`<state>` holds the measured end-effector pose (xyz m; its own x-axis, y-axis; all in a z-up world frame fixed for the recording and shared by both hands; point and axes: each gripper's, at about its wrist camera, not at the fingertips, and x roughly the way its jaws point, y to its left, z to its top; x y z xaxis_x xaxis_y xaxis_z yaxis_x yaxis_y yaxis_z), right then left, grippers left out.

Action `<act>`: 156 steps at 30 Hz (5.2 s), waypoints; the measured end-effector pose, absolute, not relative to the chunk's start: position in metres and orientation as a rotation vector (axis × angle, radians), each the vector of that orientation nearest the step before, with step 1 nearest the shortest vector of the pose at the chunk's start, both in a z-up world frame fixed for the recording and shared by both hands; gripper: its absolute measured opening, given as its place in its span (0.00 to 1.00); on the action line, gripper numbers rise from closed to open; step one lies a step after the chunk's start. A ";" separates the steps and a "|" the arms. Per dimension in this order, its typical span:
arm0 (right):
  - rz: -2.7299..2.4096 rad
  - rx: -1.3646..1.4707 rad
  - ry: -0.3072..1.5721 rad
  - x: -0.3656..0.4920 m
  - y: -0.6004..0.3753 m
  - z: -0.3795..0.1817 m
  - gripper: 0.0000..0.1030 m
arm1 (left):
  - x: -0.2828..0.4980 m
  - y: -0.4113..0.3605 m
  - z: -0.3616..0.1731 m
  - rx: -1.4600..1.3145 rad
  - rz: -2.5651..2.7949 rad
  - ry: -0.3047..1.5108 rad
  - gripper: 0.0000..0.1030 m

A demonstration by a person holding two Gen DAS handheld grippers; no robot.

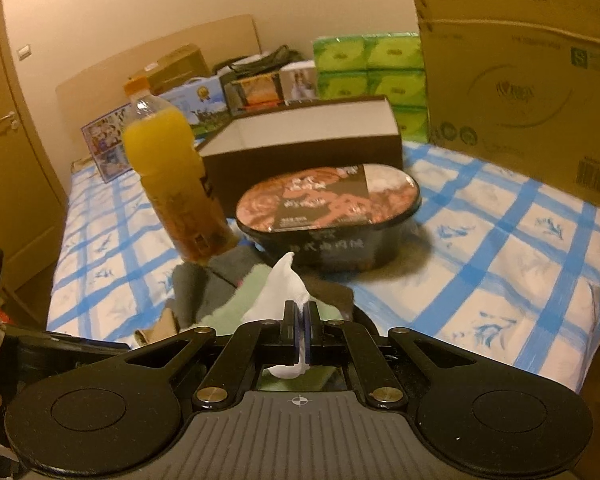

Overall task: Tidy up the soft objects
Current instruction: 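Grasp the tan sock with the left gripper while the right gripper holds the white cloth, then carry both items over the white box and open the left gripper, then open the right gripper to drop the white cloth into the box, then move both grippers back from the box toward the remaining items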

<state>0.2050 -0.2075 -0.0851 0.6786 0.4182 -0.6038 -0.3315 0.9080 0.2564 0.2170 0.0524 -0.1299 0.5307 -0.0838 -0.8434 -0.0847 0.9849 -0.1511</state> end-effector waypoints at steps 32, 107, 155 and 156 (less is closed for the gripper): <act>0.448 0.159 0.740 0.211 -0.199 -0.079 0.03 | 0.207 0.089 -0.106 -0.310 -0.021 0.962 0.02; 0.483 0.250 0.725 0.579 -0.126 -0.070 0.03 | 0.598 0.159 -0.061 0.066 -0.534 0.750 0.12; 0.372 0.249 0.606 0.387 -0.229 0.013 0.71 | 0.392 0.216 0.043 0.061 -0.175 0.687 0.33; 0.376 0.249 0.602 0.377 -0.232 0.014 0.71 | 0.380 0.213 0.043 0.063 -0.169 0.693 0.33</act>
<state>0.3767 -0.2317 0.0135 0.7600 0.4127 -0.5020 -0.2696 0.9031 0.3344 0.3803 0.2126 0.0432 0.7564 -0.1338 -0.6403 0.1756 0.9845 0.0017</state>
